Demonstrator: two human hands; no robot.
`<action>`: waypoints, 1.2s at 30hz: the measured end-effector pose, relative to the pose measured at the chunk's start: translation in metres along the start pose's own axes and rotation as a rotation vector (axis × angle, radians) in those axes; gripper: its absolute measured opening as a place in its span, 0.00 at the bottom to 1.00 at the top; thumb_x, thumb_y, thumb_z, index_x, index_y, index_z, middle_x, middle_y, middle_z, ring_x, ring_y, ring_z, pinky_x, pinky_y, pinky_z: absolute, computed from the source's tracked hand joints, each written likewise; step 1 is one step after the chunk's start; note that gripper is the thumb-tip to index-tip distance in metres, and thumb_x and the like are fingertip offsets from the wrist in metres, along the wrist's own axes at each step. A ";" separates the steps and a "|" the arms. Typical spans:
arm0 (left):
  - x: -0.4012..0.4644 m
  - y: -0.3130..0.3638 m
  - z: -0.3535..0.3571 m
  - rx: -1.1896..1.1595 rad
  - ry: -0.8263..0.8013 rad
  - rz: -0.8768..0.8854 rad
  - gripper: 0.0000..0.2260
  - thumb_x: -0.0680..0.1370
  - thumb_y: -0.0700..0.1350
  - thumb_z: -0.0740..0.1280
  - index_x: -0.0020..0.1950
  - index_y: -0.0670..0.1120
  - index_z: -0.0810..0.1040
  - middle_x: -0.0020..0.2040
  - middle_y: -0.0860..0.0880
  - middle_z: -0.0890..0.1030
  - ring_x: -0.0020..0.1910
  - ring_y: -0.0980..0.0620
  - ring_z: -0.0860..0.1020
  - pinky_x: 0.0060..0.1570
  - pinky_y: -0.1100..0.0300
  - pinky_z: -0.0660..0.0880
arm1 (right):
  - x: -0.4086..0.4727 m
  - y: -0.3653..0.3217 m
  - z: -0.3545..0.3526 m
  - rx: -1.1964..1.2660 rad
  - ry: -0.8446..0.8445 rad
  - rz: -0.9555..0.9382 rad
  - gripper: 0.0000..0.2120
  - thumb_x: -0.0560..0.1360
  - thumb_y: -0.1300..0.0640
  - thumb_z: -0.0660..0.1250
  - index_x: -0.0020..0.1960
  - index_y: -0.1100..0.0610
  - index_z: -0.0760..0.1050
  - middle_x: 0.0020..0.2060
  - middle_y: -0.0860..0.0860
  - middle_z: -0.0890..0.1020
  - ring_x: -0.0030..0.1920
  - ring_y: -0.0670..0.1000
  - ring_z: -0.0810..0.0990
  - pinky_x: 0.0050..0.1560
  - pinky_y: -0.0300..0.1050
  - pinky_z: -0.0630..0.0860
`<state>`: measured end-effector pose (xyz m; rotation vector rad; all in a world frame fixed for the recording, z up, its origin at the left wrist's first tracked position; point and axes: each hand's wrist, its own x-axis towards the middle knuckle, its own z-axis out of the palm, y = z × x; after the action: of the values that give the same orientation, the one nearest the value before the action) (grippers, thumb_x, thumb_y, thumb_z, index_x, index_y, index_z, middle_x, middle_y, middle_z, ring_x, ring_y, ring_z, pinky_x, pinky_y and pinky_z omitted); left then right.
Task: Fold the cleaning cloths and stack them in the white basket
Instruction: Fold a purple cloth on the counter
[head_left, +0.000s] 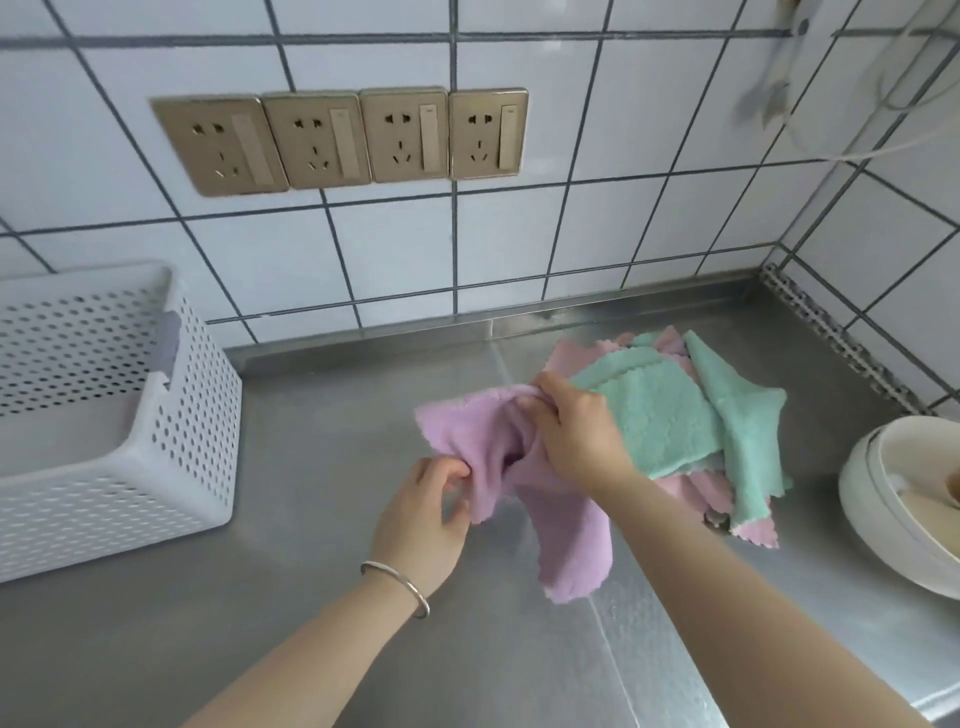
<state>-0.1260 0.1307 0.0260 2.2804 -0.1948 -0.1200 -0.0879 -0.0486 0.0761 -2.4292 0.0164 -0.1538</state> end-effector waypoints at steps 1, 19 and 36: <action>-0.006 -0.004 -0.009 -0.061 0.055 -0.043 0.10 0.72 0.43 0.68 0.52 0.52 0.73 0.51 0.56 0.77 0.51 0.56 0.77 0.48 0.61 0.72 | -0.001 -0.009 0.003 0.115 -0.028 0.023 0.12 0.75 0.57 0.65 0.35 0.56 0.67 0.26 0.49 0.69 0.30 0.50 0.68 0.32 0.41 0.63; -0.076 -0.062 -0.105 0.052 0.354 0.300 0.10 0.71 0.45 0.60 0.47 0.54 0.79 0.47 0.56 0.67 0.45 0.57 0.72 0.47 0.68 0.70 | -0.044 -0.075 0.101 0.730 -0.499 0.470 0.10 0.78 0.53 0.62 0.50 0.56 0.80 0.45 0.54 0.83 0.46 0.52 0.80 0.55 0.48 0.75; -0.041 -0.019 -0.149 0.069 0.308 0.007 0.12 0.73 0.55 0.68 0.38 0.52 0.68 0.32 0.53 0.75 0.37 0.47 0.77 0.37 0.57 0.70 | -0.096 -0.144 0.130 0.027 0.122 -0.251 0.21 0.64 0.47 0.66 0.52 0.57 0.67 0.42 0.49 0.72 0.39 0.52 0.74 0.30 0.42 0.70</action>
<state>-0.1423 0.2609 0.1104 2.3312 -0.0456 0.2439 -0.1723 0.1506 0.0614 -2.3844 -0.2349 -0.4119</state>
